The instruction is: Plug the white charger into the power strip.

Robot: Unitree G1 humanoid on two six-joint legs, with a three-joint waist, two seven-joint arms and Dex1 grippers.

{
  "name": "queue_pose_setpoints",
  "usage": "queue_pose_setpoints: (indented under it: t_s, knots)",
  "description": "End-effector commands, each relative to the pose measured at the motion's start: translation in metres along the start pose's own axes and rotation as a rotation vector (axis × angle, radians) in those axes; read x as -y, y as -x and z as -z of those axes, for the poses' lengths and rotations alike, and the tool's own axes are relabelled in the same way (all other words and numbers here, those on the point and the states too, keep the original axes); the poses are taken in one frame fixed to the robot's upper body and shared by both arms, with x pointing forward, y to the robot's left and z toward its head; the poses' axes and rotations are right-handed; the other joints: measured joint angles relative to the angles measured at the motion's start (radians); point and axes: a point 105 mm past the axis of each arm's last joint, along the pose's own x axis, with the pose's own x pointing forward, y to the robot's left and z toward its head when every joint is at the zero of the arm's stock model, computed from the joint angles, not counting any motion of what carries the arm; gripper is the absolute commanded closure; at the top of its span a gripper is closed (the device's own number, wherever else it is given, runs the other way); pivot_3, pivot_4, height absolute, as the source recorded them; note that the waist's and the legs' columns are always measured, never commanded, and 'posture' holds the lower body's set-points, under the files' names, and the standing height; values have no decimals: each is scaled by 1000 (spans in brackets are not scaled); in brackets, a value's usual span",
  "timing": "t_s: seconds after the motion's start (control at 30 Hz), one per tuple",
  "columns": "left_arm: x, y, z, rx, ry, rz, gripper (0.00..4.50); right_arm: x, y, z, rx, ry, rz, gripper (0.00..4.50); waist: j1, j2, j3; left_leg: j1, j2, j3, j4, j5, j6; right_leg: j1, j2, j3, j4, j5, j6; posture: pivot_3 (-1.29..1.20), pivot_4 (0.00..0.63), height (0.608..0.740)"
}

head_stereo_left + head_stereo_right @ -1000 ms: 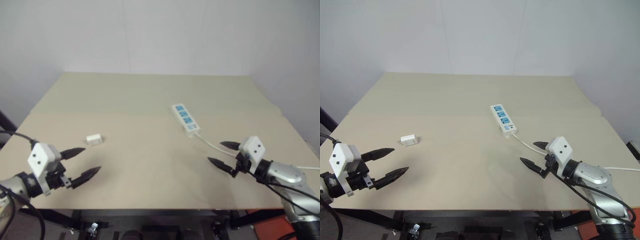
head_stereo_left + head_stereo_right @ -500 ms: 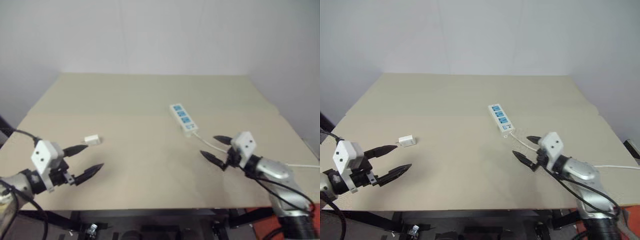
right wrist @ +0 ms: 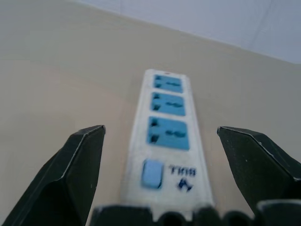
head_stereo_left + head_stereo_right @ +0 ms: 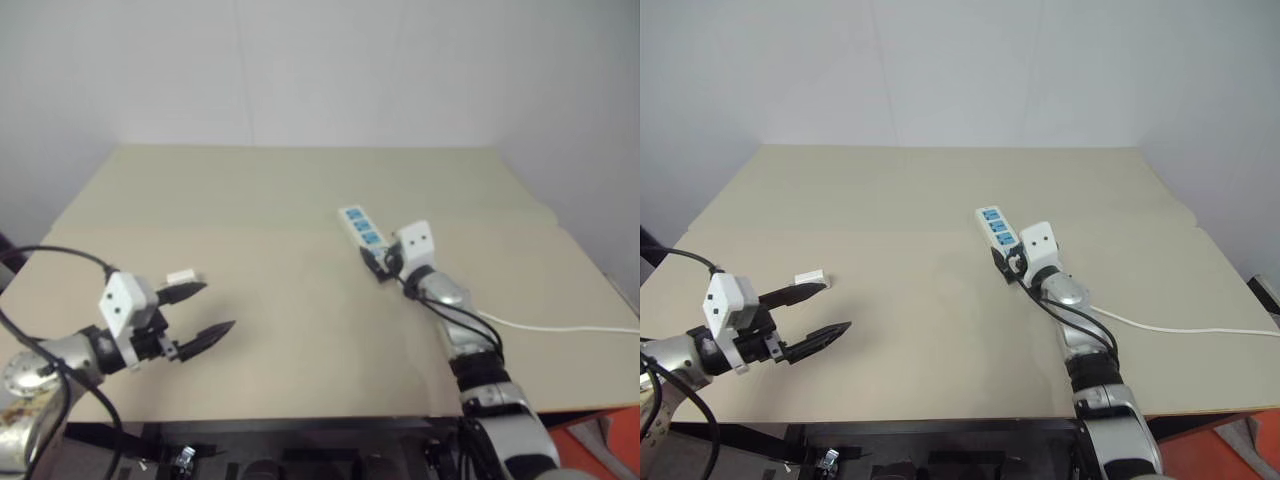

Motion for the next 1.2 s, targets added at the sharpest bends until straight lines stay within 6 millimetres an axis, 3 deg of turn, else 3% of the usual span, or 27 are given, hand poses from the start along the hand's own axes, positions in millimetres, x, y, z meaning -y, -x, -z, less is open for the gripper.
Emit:
queue_pose_setpoints:
  t_s: [0.03, 0.6, 1.2]
  knots:
    - [3, -2, -7, 33, -23, 19, 0, 8, -10, -8, 36, -3, 53, 15, -5, 0, 0, 0, 0, 0, 0, 0, 0, 0, 0, 0, 0, 0, 0, 0, 150, 740]
    - [5, 1, -2, 23, -12, 32, 0, -17, -24, 5, 10, -103, 4, 15, -25, 1, 0, 1, 1, 1, -1, 0, 0, -1, 0, 2, 2, 0, 0, 0, 150, 740]
    - [6, 3, 0, 17, -10, 29, 0, -14, -23, 9, 22, -99, 34, 15, -25, 1, 0, 1, 1, 1, -1, 0, 0, -1, 0, 2, 2, 0, 0, 0, 150, 740]
